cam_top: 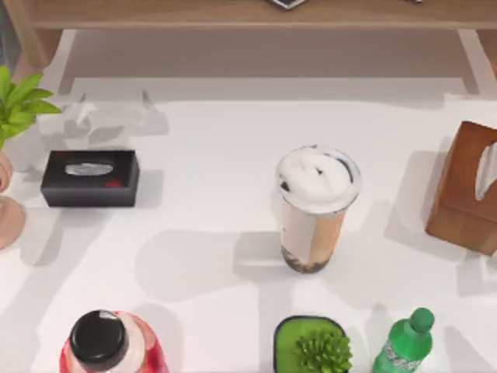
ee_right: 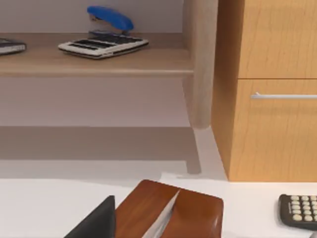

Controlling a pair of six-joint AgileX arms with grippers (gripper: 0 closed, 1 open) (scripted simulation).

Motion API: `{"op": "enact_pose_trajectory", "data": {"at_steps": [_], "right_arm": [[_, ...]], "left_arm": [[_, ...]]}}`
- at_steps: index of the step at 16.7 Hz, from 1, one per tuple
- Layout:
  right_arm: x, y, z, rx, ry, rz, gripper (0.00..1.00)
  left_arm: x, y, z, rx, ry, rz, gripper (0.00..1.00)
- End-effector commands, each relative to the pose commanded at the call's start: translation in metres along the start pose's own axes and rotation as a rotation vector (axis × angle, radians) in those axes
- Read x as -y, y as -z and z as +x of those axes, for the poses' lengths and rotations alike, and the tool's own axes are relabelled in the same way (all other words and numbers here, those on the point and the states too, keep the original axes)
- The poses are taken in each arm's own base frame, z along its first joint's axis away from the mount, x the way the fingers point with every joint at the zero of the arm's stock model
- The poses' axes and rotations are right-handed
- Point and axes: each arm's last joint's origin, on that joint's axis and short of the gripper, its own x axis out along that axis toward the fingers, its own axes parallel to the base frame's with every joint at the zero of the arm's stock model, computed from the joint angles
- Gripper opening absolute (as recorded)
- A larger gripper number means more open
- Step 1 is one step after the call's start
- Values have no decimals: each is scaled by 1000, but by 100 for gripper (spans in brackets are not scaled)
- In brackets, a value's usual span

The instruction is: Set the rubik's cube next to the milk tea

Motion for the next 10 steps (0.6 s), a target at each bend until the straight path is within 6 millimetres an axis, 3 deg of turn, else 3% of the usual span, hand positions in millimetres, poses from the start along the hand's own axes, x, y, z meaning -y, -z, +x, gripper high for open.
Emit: {"op": "enact_pose_trajectory", "data": {"at_steps": [3, 5, 8, 10], "right_arm": [[0, 0, 0, 0, 0, 0, 100], [0, 0, 0, 0, 0, 0, 100], [0, 0, 0, 0, 0, 0, 100], [0, 0, 0, 0, 0, 0, 100]], "left_arm": [[51, -15, 62, -3, 13, 9, 100], [84, -19, 90, 13, 26, 5, 100], [124, -19, 114, 32, 46, -4, 100], [139, -17, 121, 39, 55, -10, 100]]}}
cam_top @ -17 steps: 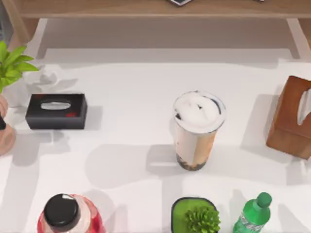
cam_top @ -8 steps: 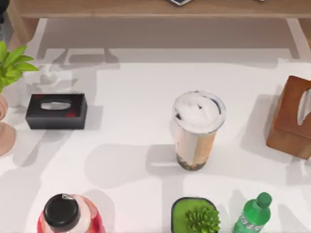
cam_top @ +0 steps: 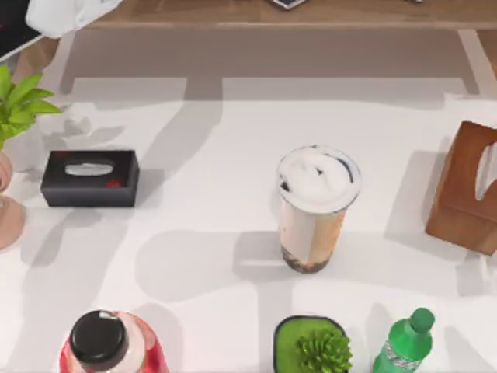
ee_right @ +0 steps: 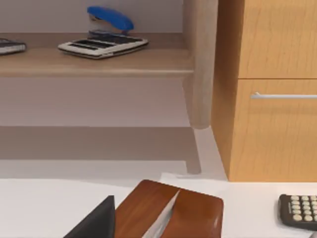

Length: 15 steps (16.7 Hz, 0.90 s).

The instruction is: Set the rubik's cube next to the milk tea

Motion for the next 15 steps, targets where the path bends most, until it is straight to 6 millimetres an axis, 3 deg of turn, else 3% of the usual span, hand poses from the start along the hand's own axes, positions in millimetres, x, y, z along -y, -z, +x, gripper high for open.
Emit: {"op": "enact_pose_trajectory", "data": {"at_steps": [7, 12, 15], "right_arm": [[0, 0, 0, 0, 0, 0, 100], [0, 0, 0, 0, 0, 0, 100], [0, 0, 0, 0, 0, 0, 100]], "left_arm": [[2, 1, 3, 0, 1, -1, 100], [-9, 6, 27, 4, 3, -2, 100], [-10, -2, 35, 3, 3, -2, 100]]}}
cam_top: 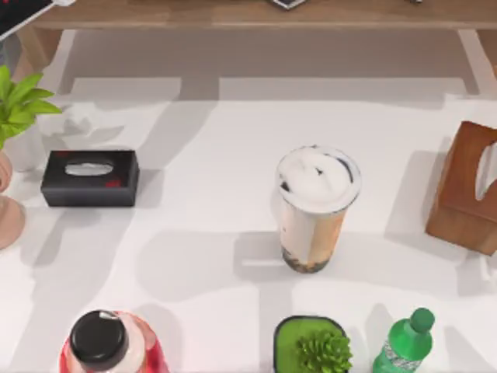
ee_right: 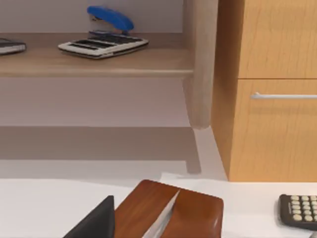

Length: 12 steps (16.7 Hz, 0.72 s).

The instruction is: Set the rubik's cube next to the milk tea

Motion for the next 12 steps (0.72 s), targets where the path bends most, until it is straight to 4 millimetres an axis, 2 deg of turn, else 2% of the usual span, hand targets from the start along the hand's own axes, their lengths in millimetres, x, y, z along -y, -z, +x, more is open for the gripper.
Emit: {"op": "enact_pose_trajectory", "data": {"at_steps": [3, 6, 10, 12], "right_arm": [[0, 0, 0, 0, 0, 0, 100], [0, 0, 0, 0, 0, 0, 100], [0, 0, 0, 0, 0, 0, 100], [0, 0, 0, 0, 0, 0, 100]], "left_arm": [[8, -5, 12, 0, 0, 0, 100], [14, 2, 27, -1, 0, 1, 100], [14, 2, 27, 0, 0, 0, 100], [14, 2, 27, 0, 0, 0, 85]]}}
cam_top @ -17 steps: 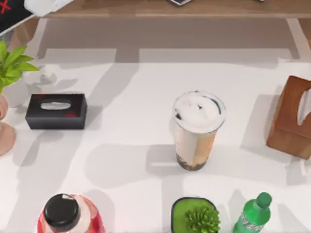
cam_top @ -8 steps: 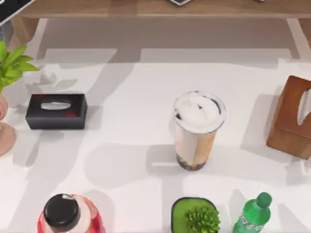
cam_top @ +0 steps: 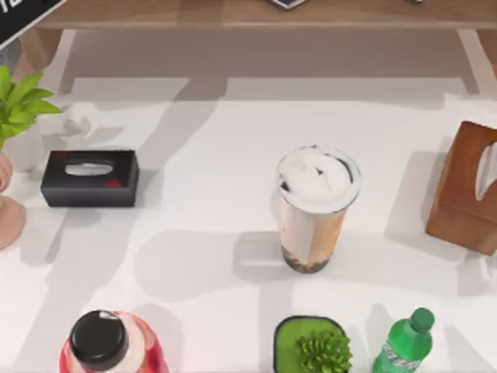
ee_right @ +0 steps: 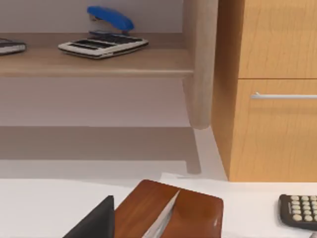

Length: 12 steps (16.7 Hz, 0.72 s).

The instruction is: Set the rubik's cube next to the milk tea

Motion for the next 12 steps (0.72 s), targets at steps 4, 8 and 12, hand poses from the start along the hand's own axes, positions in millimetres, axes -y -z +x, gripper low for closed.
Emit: {"op": "enact_pose_trajectory", "data": {"at_steps": [4, 8, 12], "right_arm": [[0, 0, 0, 0, 0, 0, 100], [0, 0, 0, 0, 0, 0, 100], [0, 0, 0, 0, 0, 0, 100]], "left_arm": [[0, 0, 0, 0, 0, 0, 55], [0, 0, 0, 0, 0, 0, 25], [0, 0, 0, 0, 0, 0, 0]]}}
